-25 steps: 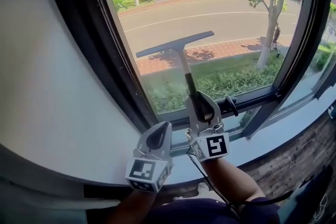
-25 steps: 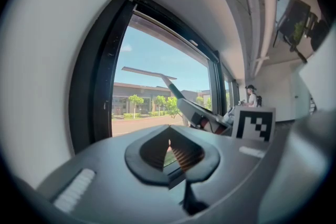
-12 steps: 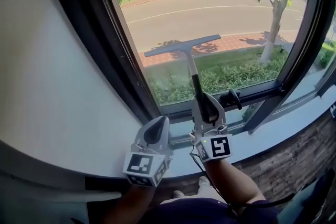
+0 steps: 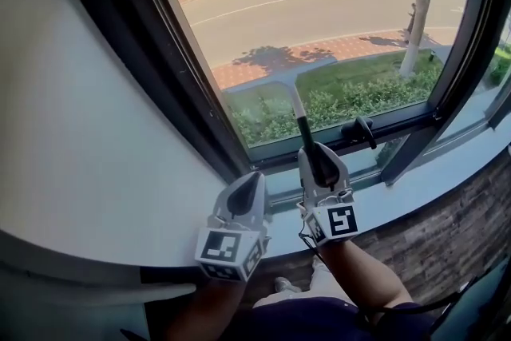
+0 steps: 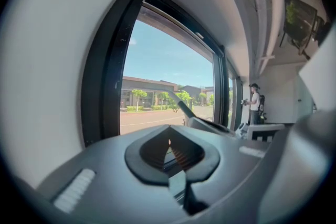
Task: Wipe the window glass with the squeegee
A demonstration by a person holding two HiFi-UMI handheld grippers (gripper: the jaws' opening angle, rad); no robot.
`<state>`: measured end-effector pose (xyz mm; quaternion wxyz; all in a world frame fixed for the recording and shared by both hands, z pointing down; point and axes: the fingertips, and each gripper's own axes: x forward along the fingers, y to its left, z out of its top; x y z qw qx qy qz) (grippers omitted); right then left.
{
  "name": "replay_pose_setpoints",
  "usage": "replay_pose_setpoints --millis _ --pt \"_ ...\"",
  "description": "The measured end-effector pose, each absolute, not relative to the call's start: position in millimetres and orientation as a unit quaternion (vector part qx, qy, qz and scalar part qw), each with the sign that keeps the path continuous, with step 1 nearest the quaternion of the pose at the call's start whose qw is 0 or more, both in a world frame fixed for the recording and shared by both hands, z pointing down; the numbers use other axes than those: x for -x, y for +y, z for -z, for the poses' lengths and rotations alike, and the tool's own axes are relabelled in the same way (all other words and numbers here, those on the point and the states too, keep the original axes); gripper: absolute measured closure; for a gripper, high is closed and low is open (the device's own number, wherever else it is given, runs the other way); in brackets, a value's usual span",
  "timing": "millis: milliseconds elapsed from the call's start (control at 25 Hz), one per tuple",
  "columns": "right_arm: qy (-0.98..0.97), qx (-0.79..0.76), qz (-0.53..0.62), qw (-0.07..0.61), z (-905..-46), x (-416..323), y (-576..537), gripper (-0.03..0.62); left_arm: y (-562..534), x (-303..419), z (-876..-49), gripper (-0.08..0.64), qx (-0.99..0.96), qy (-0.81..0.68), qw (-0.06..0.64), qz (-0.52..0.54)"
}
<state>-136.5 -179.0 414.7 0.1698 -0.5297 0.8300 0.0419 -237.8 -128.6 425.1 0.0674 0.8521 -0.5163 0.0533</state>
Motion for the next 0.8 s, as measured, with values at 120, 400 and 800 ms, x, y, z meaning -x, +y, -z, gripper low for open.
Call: replay_pose_setpoints --millis 120,400,800 --pt "0.830 0.532 -0.031 0.162 -426.1 136.5 -178.3 0.491 -127.3 237.3 -428.9 0.569 -0.854 -0.513 0.068 -0.057" --pt "0.835 0.531 -0.005 0.141 -457.3 141.2 -174.5 0.490 -124.9 233.1 -440.0 0.569 -0.855 -0.509 0.079 -0.060" --pt "0.836 0.534 0.035 0.117 -501.1 141.7 -173.4 0.491 -121.5 236.2 -456.2 0.569 -0.849 -0.516 0.086 -0.073"
